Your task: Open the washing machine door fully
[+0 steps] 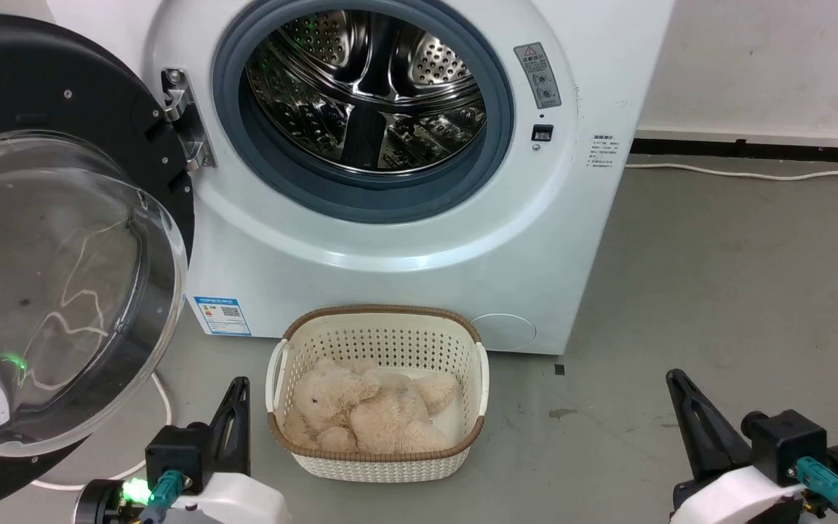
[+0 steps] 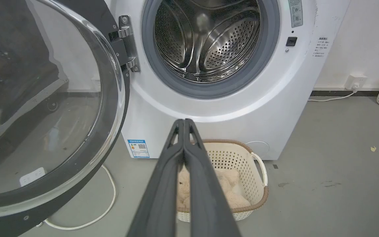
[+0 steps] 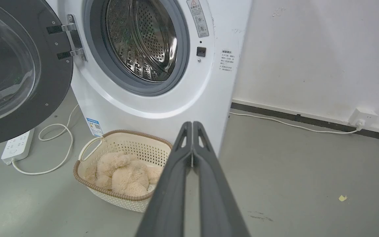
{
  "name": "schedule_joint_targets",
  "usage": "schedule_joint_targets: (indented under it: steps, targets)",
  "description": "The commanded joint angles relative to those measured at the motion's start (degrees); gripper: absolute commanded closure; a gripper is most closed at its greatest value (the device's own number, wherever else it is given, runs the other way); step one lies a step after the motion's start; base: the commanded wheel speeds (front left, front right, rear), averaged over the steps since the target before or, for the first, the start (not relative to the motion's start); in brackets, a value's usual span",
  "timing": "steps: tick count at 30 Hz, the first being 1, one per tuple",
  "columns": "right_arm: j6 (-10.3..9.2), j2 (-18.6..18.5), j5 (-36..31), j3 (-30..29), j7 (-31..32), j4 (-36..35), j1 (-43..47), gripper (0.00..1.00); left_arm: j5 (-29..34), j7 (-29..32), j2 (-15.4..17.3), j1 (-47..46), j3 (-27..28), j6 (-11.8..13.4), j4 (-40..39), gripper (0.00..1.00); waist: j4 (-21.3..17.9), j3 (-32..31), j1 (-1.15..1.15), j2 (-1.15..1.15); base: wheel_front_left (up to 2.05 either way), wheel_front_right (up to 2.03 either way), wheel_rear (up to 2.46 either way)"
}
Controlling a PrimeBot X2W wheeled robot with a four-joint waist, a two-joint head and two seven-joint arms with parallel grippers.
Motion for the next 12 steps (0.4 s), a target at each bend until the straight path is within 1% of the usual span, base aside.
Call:
schedule_joint_targets:
  steps: [1,12]
  targets:
    - [0.04,0.14,-0.29,0.14,0.27,0.07,-0.68,1.0,0.42,0.25,-0.23,-1.17,0.25,-0.22,-0.27,1.0,0.0,0.01,0.0,0.0,0.0,0.0,0.0]
    - [0.04,0.15,-0.82,0.41,1.56,0.08,-1.37,1.0,1.46,1.54,-0.52,-1.61,1.16,-0.6,-0.58,1.0,0.0,0.21,0.0,0.0,0.0,0.0,0.0]
